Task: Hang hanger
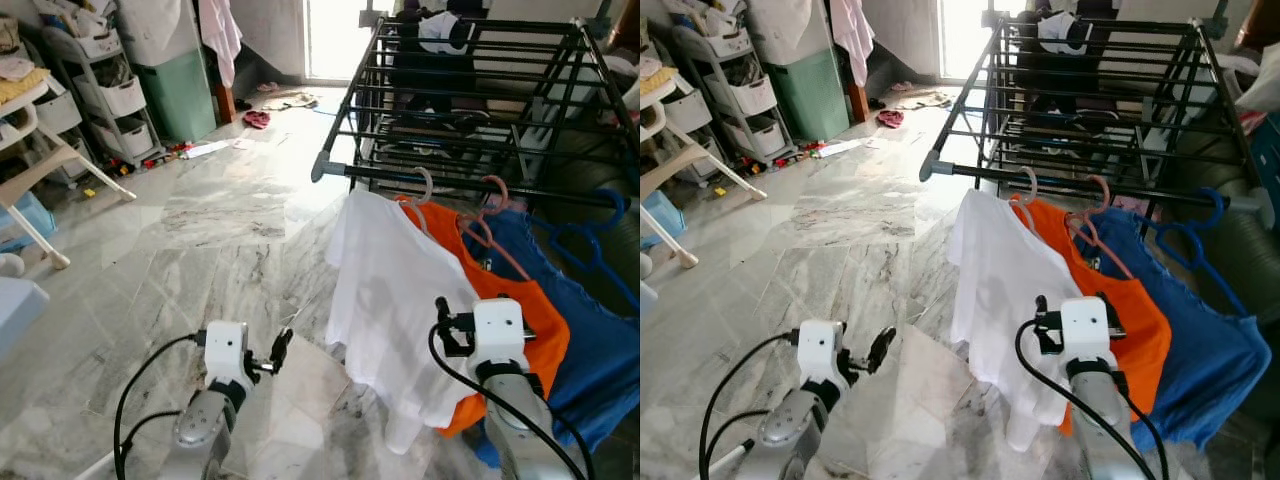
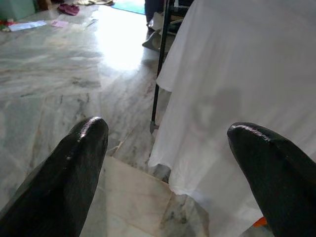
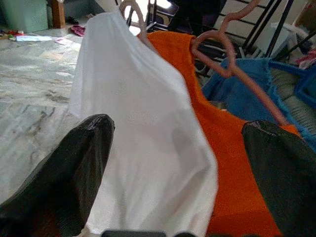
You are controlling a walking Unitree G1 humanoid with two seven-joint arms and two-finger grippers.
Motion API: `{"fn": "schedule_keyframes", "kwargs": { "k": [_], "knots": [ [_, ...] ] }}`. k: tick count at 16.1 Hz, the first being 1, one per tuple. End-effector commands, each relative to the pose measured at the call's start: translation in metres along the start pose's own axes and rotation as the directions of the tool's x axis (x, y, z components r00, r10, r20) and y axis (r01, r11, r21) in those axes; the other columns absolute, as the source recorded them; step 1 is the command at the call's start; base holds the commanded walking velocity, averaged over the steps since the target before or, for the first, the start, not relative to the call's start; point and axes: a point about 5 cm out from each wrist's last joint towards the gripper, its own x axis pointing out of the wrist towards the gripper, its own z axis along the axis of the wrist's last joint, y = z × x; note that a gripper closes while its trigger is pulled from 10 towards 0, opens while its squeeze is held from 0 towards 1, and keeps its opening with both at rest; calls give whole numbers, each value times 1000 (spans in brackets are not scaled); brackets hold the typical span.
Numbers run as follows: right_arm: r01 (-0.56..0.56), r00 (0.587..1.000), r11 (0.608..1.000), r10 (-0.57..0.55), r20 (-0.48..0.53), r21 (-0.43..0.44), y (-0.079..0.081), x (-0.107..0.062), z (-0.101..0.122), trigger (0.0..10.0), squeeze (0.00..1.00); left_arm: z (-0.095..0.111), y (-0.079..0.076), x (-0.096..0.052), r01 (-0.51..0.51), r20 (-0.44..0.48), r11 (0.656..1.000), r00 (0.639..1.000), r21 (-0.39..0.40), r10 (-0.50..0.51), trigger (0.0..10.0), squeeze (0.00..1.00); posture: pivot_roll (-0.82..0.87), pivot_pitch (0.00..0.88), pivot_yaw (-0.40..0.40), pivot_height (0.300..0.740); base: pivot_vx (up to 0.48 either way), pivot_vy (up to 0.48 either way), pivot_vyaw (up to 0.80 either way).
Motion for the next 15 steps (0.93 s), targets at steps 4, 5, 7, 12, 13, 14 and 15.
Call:
{"fn": "schedule_keyframes", "kwargs": {
  "k": [4, 5, 7, 12, 13, 14, 15],
  "knots": [
    [29, 999, 999, -30, 26, 13, -2, 3, 9, 10000, 0, 3, -1, 7, 47, -18, 999, 999, 5, -47, 10000, 0, -169, 2, 75, 740, 0, -244, -698],
    [31, 999, 999, -31, 23, 13, -2, 3, 8, 10000, 0, 2, 0, 7, 48, -20, 999, 999, 6, -48, 10000, 0, -168, 2, 74, 740, 0, -352, -413],
    [33, 999, 999, -34, 19, 13, -3, 2, 7, 10000, 0, 3, 1, 7, 45, -20, 999, 999, 6, -45, 10000, 0, -164, 2, 72, 740, 0, -345, -200],
    [12, 1000, 1000, -12, 23, 9, 1, 4, 8, 10000, 0, 0, 1, 4, 43, -26, 999, 999, 7, -43, 10000, 0, -150, 0, 62, 740, 0, -340, 0],
    [8, 1000, 1000, -8, 23, 7, 2, 4, 8, 10000, 0, -1, 1, 4, 45, -26, 999, 999, 7, -45, 10000, 0, -148, 0, 59, 740, 0, -337, 0],
    [6, 1000, 1000, -6, 24, 6, 2, 4, 8, 10000, 0, -1, 1, 4, 45, -27, 999, 999, 8, -45, 10000, 0, -148, 0, 58, 740, 0, -334, 0],
    [5, 1000, 1000, -5, 27, 6, 2, 5, 9, 10000, 0, -1, 1, 4, 43, -27, 999, 999, 10, -43, 10000, 0, -148, 0, 59, 740, 0, -349, 0]
  ]
}}
